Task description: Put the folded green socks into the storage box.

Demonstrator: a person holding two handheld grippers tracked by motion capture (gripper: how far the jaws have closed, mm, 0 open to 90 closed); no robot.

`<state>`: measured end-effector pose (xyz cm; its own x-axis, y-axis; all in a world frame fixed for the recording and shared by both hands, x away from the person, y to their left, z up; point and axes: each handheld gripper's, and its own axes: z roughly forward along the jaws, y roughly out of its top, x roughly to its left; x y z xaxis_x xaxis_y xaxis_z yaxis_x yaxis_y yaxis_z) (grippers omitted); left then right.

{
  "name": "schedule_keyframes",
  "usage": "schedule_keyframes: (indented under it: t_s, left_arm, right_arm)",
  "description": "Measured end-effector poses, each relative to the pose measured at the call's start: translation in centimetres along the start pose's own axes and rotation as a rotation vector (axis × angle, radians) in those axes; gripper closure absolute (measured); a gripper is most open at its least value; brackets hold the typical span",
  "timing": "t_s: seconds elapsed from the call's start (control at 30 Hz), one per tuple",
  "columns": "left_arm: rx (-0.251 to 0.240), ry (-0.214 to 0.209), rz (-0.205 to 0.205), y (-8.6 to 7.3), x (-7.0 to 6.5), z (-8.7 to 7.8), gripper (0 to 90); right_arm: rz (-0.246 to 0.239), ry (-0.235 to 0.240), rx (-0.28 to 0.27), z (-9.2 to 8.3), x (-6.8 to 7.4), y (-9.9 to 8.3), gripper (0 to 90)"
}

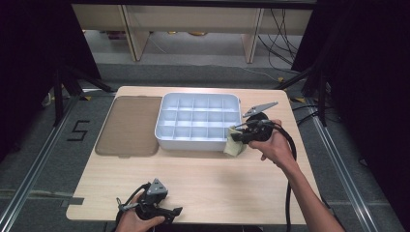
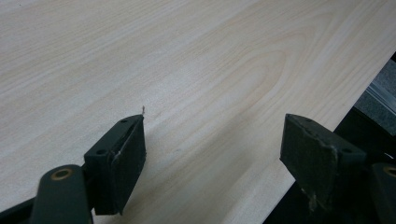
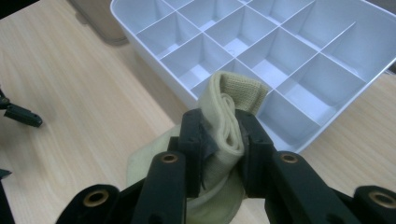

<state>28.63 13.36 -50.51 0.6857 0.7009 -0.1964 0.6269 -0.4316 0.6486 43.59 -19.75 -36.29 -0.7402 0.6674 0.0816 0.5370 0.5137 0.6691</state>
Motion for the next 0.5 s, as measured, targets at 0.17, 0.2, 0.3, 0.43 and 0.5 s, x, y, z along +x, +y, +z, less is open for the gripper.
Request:
schedule_keyframes:
  t_s: [0.17, 0.2, 0.3, 0.43, 0.5]
  left_arm:
    - [0.006, 0.011, 0.001, 0.0, 0.0, 0.0, 21.9]
    - [0.005, 0.011, 0.000, 0.0, 0.0, 0.0, 21.9]
    - [0.016, 0.001, 0.006, 0.0, 0.0, -0.1, 22.0]
    - [0.011, -0.002, 0.011, 0.0, -0.1, 0.0, 22.1]
    - [0.009, -0.003, -0.008, 0.0, -0.1, 0.0, 22.1]
  right_arm:
    - [0.022, -0.012, 0.004, 0.4, -0.5, 0.4, 74.7]
    - [0.003, -0.022, 0.007, 0.5, -0.7, 0.6, 74.7]
    - [-0.001, -0.047, -0.008, 0.9, -1.1, 1.0, 74.6]
    - [0.009, -0.063, 0.009, 1.2, -1.7, 1.6, 74.6]
    - [0.033, -0.078, 0.010, 1.4, -1.9, 1.9, 74.6]
